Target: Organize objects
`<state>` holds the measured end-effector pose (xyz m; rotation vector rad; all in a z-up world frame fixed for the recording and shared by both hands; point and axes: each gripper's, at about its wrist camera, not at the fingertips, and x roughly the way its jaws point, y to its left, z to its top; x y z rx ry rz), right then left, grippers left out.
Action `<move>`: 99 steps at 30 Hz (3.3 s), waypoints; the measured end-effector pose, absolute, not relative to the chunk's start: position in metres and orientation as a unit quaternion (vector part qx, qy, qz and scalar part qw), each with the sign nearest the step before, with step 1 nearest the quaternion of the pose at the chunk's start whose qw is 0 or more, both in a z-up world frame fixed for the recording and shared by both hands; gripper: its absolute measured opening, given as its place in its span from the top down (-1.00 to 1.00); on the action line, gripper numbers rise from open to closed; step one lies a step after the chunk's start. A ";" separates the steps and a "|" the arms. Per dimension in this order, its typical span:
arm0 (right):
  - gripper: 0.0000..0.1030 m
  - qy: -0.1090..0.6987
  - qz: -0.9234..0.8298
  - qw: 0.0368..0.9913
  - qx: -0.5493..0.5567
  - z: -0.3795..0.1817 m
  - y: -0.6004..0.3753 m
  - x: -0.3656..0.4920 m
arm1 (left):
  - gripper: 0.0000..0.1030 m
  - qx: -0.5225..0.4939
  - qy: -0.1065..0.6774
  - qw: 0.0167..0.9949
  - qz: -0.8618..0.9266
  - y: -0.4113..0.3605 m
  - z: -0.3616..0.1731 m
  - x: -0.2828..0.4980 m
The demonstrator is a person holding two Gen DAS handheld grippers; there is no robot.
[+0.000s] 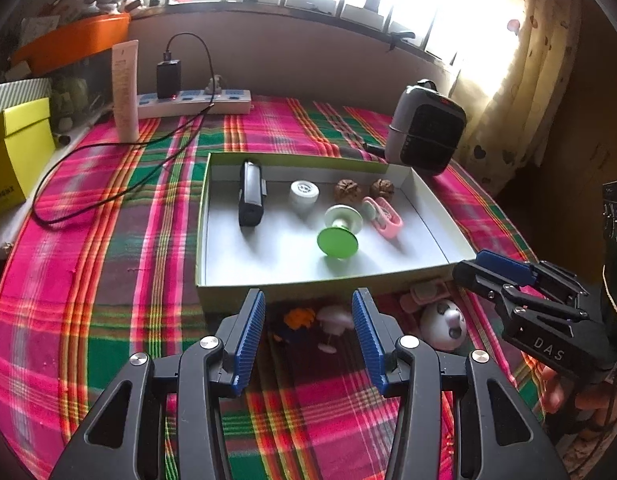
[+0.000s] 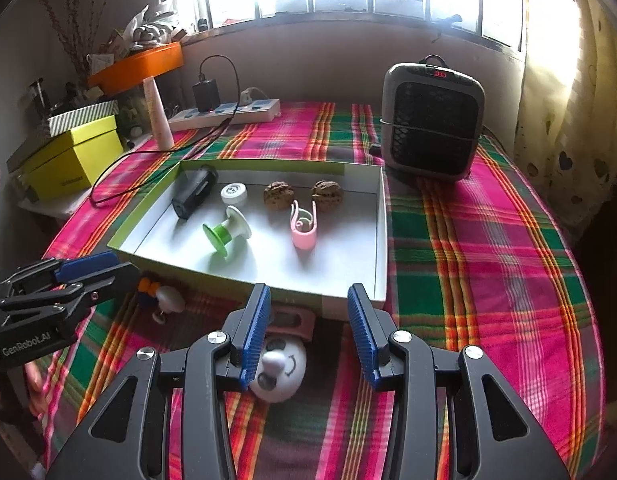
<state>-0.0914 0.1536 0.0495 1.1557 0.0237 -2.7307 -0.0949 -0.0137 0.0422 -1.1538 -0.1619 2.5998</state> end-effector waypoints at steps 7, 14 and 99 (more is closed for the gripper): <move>0.19 0.002 -0.914 0.090 0.396 0.041 0.157 -0.080 | 0.14 -0.413 -0.053 0.152 0.896 -0.011 0.032 -0.088; 0.19 -0.007 -0.910 0.097 0.403 0.035 0.159 -0.073 | 0.14 -0.426 -0.057 0.150 0.890 -0.011 0.021 -0.089; 0.36 0.010 -0.909 0.087 0.408 0.021 0.158 -0.047 | 0.42 -0.450 -0.053 0.168 0.876 0.017 0.011 -0.054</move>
